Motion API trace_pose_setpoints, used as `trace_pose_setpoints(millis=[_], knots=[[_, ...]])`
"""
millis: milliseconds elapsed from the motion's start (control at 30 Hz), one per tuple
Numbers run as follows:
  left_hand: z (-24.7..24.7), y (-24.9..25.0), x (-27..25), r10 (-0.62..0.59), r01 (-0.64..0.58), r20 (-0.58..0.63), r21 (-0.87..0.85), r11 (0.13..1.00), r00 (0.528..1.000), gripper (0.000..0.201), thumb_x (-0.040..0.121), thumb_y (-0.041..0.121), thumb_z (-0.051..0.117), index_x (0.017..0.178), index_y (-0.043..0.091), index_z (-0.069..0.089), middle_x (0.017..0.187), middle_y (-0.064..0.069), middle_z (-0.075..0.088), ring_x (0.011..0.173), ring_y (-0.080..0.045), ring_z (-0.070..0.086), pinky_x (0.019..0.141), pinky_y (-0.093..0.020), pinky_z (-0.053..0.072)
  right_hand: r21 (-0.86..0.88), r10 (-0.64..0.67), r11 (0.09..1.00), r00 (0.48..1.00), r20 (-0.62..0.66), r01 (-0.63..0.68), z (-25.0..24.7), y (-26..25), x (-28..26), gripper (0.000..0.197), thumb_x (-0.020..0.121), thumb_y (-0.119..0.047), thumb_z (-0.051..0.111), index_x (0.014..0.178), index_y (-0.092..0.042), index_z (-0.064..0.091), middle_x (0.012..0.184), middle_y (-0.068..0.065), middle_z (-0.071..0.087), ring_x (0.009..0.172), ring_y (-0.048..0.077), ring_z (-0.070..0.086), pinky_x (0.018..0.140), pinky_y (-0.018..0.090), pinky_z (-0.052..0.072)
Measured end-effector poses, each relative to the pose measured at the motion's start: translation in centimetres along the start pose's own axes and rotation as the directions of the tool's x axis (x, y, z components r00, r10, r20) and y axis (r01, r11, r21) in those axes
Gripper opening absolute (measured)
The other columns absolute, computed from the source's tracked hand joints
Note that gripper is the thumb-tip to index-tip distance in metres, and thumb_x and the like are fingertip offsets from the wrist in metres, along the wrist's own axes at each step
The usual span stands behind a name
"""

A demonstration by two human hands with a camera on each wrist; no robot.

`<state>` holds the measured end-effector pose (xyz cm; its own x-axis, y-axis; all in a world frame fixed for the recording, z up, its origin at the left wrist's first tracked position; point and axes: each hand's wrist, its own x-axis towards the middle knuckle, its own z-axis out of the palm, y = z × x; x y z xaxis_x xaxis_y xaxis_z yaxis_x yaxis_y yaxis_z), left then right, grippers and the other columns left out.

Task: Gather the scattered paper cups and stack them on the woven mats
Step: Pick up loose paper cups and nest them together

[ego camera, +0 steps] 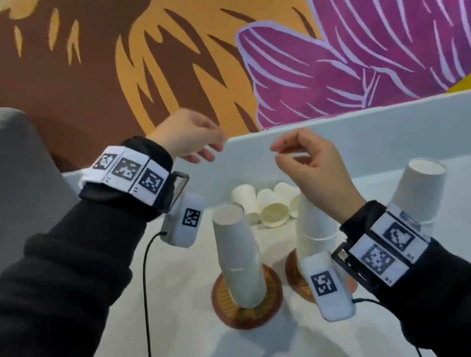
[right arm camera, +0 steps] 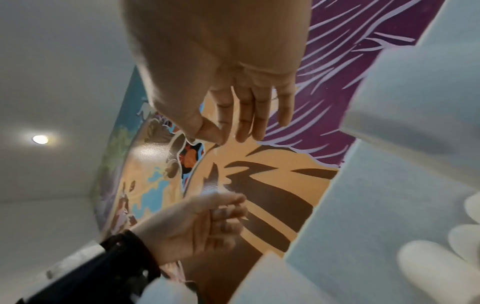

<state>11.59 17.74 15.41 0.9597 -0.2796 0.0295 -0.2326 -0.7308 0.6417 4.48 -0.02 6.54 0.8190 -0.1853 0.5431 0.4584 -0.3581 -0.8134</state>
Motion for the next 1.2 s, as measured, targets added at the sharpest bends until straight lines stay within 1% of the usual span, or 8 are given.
trace_pose_setpoints(millis=[133,300,600,733,800,900,1033,1200], knots=[[2.7,-7.0,4.6,-0.052,0.043,0.086,0.094,0.995,0.995,0.017,0.087,0.026,0.065,0.1,0.015,0.067,0.101,-0.005,0.071,0.083,-0.016,0.066,0.065,-0.023,0.05,-0.264,0.046,0.962,0.995,-0.086,-0.067,0.5,2.7,0.2,0.01,0.082,-0.011,0.06,0.087,-0.02,0.062,0.1,0.001,0.065,0.099,0.015,0.057,0.087,0.023,0.045],[8.9,-12.1,9.6,0.012,-0.052,0.164,0.24,0.969,0.986,0.035,0.084,0.023,0.069,0.117,0.012,0.062,0.122,-0.007,0.061,0.106,-0.023,0.057,0.086,-0.026,0.041,-0.679,0.259,0.71,0.966,0.002,-0.189,-0.1,5.3,0.6,0.014,0.086,-0.027,0.057,0.095,-0.023,0.067,0.097,-0.007,0.066,0.085,0.013,0.053,0.072,0.026,0.039],[16.6,-15.1,15.7,-0.026,-0.038,0.199,0.309,0.95,0.98,0.074,0.081,0.034,0.07,0.142,0.011,0.034,0.146,-0.011,0.037,0.134,-0.029,0.037,0.108,-0.038,0.032,-0.739,0.273,0.651,0.962,0.017,-0.172,-0.2,5.8,0.8,0.025,0.091,-0.026,0.047,0.093,-0.023,0.072,0.09,-0.006,0.069,0.076,0.012,0.056,0.065,0.019,0.045],[17.1,-16.2,16.2,-0.103,0.035,0.289,0.233,0.972,0.952,0.064,0.081,0.044,0.069,0.133,0.013,0.048,0.131,-0.007,0.054,0.121,-0.029,0.051,0.096,-0.034,0.04,-0.712,0.29,0.678,0.956,0.032,-0.182,-0.3,5.9,0.9,0.024,0.091,-0.03,0.048,0.095,-0.026,0.071,0.091,-0.012,0.066,0.078,0.009,0.056,0.061,0.009,0.036],[16.3,-16.1,16.3,-0.083,0.032,0.274,0.184,0.982,0.958,0.031,0.086,0.039,0.065,0.099,0.012,0.063,0.103,-0.011,0.062,0.099,-0.028,0.058,0.078,-0.029,0.04,-0.677,0.328,0.706,0.943,0.056,-0.206,-0.5,5.6,1.4,0.021,0.09,-0.033,0.051,0.095,-0.026,0.07,0.09,-0.013,0.064,0.081,0.01,0.057,0.063,0.015,0.04],[13.3,-13.9,16.1,0.021,-0.022,0.141,0.006,1.0,0.99,0.034,0.091,0.031,0.06,0.064,0.014,0.049,0.071,-0.006,0.05,0.072,-0.021,0.048,0.062,-0.027,0.032,-0.577,0.361,0.782,0.926,0.109,-0.237,-1.3,4.8,2.6,0.019,0.088,-0.035,0.057,0.093,-0.023,0.07,0.091,-0.01,0.068,0.085,0.008,0.061,0.068,0.02,0.044],[7.9,-8.0,14.3,0.275,-0.265,0.099,-0.098,0.959,0.956,0.034,0.091,0.033,0.059,0.059,0.023,0.052,0.052,0.009,0.042,0.047,-0.001,0.039,0.049,-0.018,0.028,-0.513,0.34,0.822,0.935,0.097,-0.246,-1.6,4.1,4.7,0.04,0.084,-0.046,0.063,0.111,-0.016,0.065,0.104,-0.005,0.066,0.085,0.005,0.06,0.067,0.014,0.042],[4.9,-1.9,11.0,0.464,-0.39,0.27,-0.285,0.876,0.844,0.018,0.091,0.033,0.059,0.078,0.028,0.072,0.052,0.011,0.044,0.048,-0.006,0.034,0.046,-0.015,0.029,-0.526,0.418,0.802,0.894,0.158,-0.283,-1.5,3.4,5.9,0.068,0.074,-0.057,0.067,0.125,-0.015,0.049,0.11,-0.002,0.055,0.096,0.015,0.054,0.07,0.024,0.044]])
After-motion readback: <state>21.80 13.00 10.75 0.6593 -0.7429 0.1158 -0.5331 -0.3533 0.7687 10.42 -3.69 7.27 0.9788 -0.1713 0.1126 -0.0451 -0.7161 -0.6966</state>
